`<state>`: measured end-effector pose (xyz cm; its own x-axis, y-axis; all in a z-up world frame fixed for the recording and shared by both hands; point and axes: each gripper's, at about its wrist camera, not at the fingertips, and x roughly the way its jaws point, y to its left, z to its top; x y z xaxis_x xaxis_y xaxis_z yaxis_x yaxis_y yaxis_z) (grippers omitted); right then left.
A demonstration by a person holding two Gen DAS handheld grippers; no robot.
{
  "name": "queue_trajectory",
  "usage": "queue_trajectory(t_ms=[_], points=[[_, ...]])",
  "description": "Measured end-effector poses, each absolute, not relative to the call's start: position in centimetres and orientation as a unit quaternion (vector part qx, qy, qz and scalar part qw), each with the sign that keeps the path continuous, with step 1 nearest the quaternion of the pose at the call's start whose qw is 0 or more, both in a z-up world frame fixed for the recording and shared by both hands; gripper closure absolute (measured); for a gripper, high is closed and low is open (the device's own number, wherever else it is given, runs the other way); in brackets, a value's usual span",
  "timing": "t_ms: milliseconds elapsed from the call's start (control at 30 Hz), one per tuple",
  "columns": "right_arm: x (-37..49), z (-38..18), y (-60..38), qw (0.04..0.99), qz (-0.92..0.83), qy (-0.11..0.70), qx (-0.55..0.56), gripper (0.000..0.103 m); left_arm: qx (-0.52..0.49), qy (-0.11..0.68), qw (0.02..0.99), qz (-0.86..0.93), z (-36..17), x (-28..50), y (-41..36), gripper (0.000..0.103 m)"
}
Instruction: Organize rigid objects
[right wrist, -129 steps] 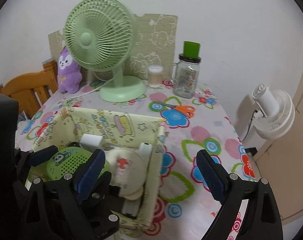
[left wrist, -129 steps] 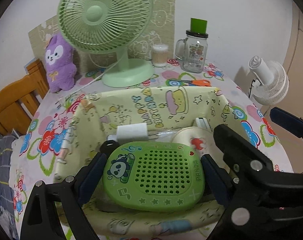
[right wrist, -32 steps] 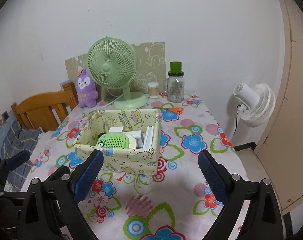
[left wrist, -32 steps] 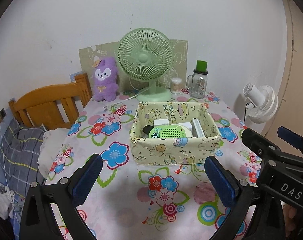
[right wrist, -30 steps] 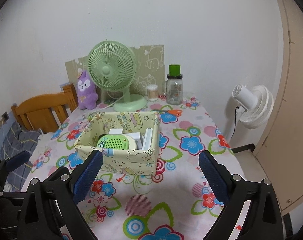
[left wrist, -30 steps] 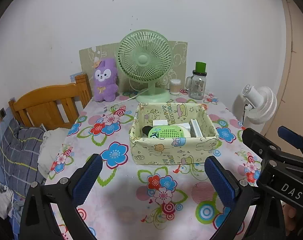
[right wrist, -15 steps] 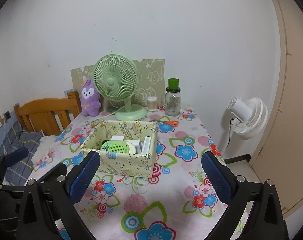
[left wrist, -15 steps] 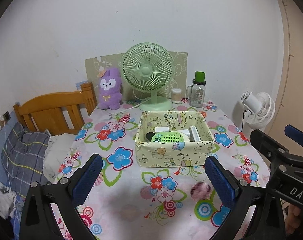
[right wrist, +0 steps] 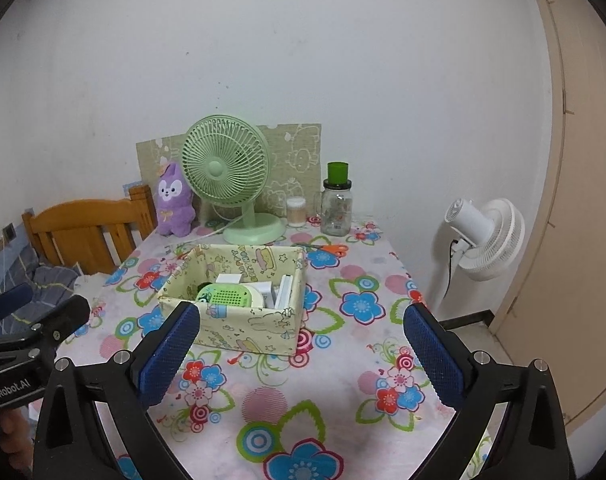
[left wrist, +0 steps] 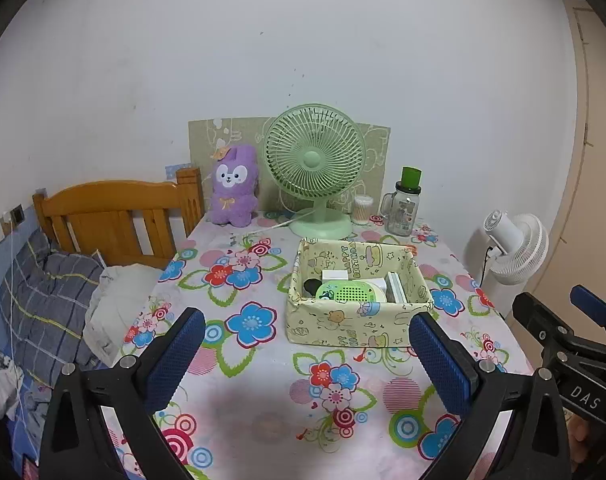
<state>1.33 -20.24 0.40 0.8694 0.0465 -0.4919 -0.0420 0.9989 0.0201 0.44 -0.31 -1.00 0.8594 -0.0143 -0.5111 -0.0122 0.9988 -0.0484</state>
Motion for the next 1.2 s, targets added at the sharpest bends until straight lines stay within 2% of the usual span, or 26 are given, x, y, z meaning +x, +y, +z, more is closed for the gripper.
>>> queue_trajectory(t_ms=[1200], points=[[0.78,0.69,-19.36,0.968,0.017,0.251,-0.006,0.000,-0.009,0.264,0.964,-0.015,-0.65,0.04,-0.73,0.000]])
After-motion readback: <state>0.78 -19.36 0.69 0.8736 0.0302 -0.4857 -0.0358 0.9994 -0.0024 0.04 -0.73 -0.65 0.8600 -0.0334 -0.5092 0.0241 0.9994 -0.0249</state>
